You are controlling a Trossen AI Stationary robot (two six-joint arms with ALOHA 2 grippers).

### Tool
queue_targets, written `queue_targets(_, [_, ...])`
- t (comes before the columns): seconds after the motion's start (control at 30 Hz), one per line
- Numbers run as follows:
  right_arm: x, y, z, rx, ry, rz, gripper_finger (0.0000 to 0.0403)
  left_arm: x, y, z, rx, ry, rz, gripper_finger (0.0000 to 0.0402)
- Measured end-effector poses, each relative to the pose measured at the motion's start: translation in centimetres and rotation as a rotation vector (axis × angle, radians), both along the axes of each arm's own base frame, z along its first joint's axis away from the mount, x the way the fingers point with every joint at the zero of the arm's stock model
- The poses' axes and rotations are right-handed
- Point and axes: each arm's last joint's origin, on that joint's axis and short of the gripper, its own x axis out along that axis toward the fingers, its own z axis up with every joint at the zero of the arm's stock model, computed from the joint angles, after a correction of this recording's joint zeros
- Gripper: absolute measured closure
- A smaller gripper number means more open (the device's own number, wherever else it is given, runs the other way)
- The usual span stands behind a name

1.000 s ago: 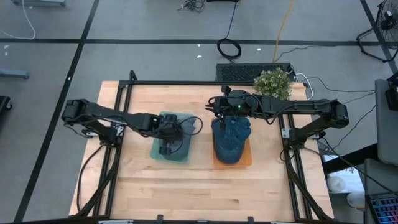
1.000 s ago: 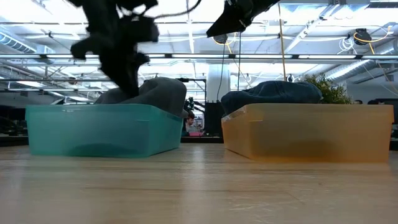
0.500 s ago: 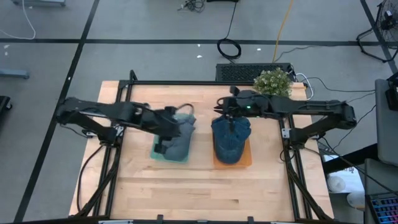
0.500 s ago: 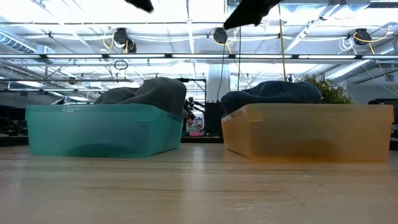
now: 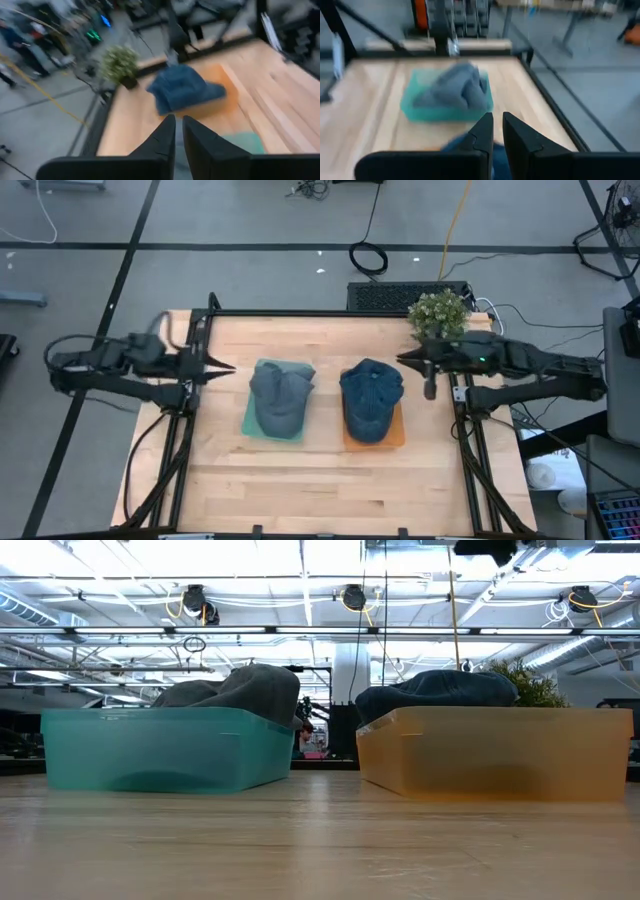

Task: Pick & Place hat
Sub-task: Return to Home Position

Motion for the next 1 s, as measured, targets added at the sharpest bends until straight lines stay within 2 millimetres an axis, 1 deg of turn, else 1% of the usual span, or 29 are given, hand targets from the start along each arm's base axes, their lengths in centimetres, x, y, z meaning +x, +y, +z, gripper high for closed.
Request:
queue_targets(0.1, [-1.3,0.1,-2.1,-0.007,-0.151,0.008,0.0373,-1.9,0.4,-2.2,-0.044,-0.132,0.049,0.0351])
queue_targets(0.2, [-2.2,0.0,-4.6,0.000,-0.278,-0.009,0.0374,-2.9,0.6,-4.4,-0.109,-0.230,0.109,0.0345])
queue_targets(0.3, [-2.9,-0.4,-6.6,0.024,-0.352,-0.046,0.0376,-3.1,0.8,-6.4,-0.155,-0.311,0.154,0.0340])
queue_targets(0.43, [-3.5,-0.6,-8.6,0.050,-0.364,-0.074,0.0374,-2.8,0.9,-8.8,-0.183,-0.327,0.170,0.0342])
queue_targets(0.53, [-3.7,-0.7,-9.1,0.073,-0.374,-0.071,0.0374,-2.8,1.0,-10.0,-0.206,-0.323,0.174,0.0348])
queue_targets(0.63, [-3.5,-0.7,-9.9,0.100,-0.377,-0.047,0.0376,-2.6,0.9,-11.1,-0.213,-0.308,0.149,0.0354])
queue_targets(0.73, [-3.1,-0.6,-11.2,0.100,-0.402,0.005,0.0375,-2.4,0.9,-12.0,-0.219,-0.304,0.133,0.0362])
queue_targets(0.83, [-2.9,-0.5,-13.0,0.083,-0.449,0.029,0.0374,-2.2,0.9,-13.2,-0.219,-0.289,0.142,0.0368])
queue_targets(0.93, [-3.1,-0.5,-14.4,0.071,-0.494,0.035,0.0375,-2.2,1.0,-14.1,-0.234,-0.285,0.159,0.0371])
queue_targets(1.0, [-3.4,-0.5,-14.8,0.069,-0.498,0.037,0.0375,-2.3,1.1,-14.3,-0.236,-0.284,0.164,0.0369])
